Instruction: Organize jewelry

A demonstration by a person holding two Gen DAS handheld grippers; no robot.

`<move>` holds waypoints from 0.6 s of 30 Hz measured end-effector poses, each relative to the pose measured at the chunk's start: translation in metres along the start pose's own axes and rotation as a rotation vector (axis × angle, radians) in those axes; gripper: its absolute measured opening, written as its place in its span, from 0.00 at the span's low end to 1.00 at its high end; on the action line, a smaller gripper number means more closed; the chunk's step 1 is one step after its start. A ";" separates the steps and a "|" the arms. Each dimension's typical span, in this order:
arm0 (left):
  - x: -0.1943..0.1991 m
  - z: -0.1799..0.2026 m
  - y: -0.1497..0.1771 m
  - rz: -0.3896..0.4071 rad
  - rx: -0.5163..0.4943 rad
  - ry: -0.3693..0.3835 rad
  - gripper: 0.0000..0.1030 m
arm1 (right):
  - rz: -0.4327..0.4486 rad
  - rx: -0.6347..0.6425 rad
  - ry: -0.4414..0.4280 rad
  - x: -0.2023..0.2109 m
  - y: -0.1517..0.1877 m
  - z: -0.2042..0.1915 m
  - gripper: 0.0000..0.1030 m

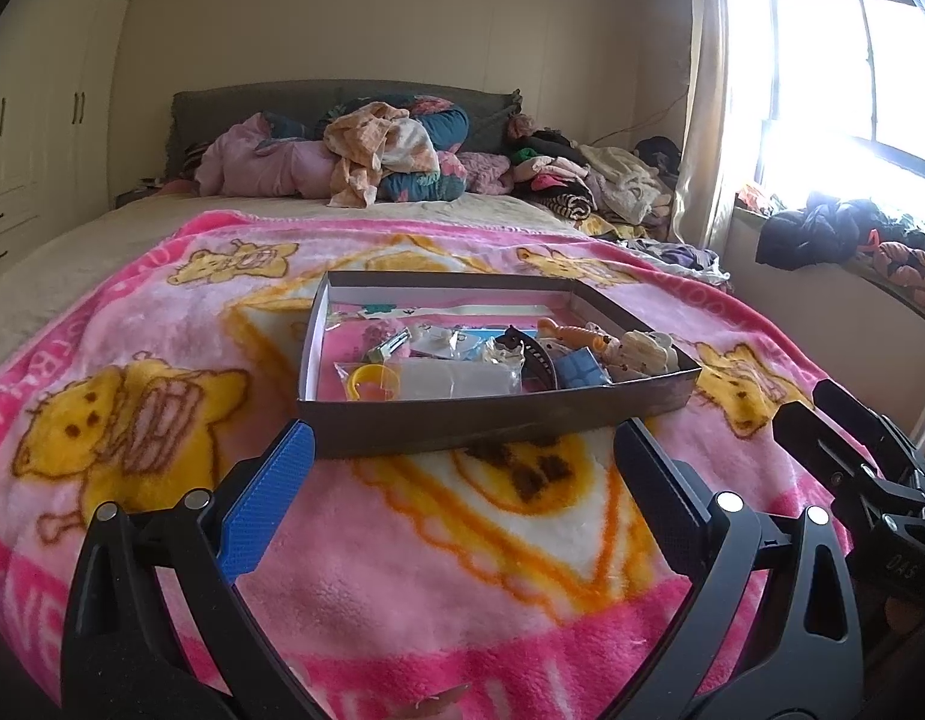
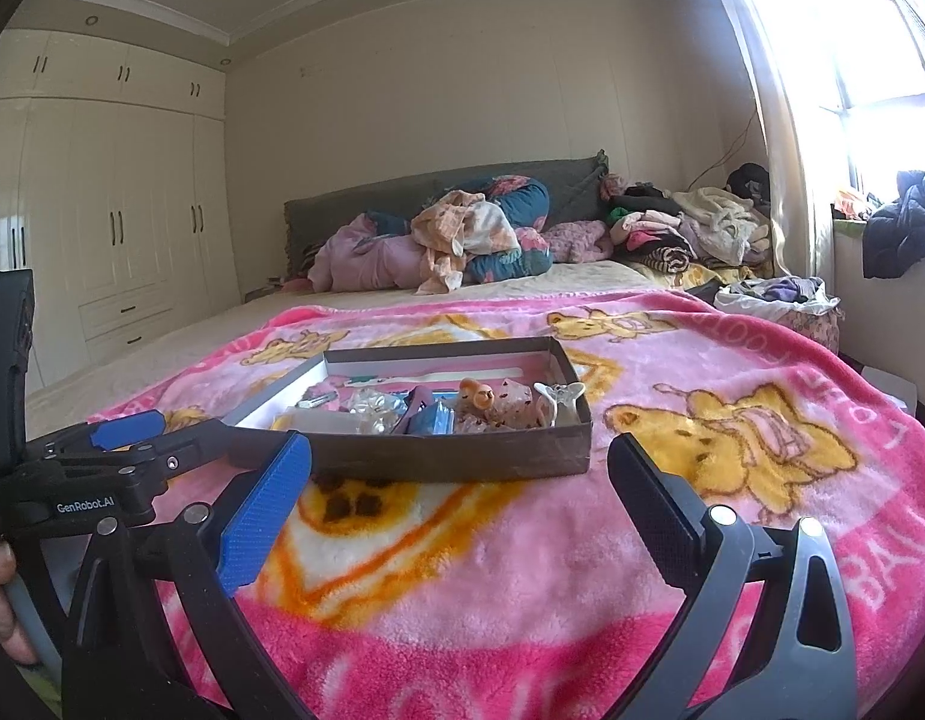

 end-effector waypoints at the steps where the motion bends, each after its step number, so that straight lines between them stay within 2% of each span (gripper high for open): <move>1: 0.000 0.000 0.000 0.001 0.000 0.000 0.89 | 0.001 0.000 -0.001 0.000 0.000 0.000 0.94; 18: 0.002 0.000 -0.001 0.012 -0.003 -0.002 0.89 | 0.004 0.000 -0.004 0.001 0.000 0.002 0.94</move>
Point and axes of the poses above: each gripper's, at about its wrist camera, not at the fingertips, and x roughly against the way its jaws point, z to its right, y to its underside, the point moved 2 cm from there along -x, roughly the way its jaws point, and after that the axes turned 1 degree about -z, right-handed, at the moved point
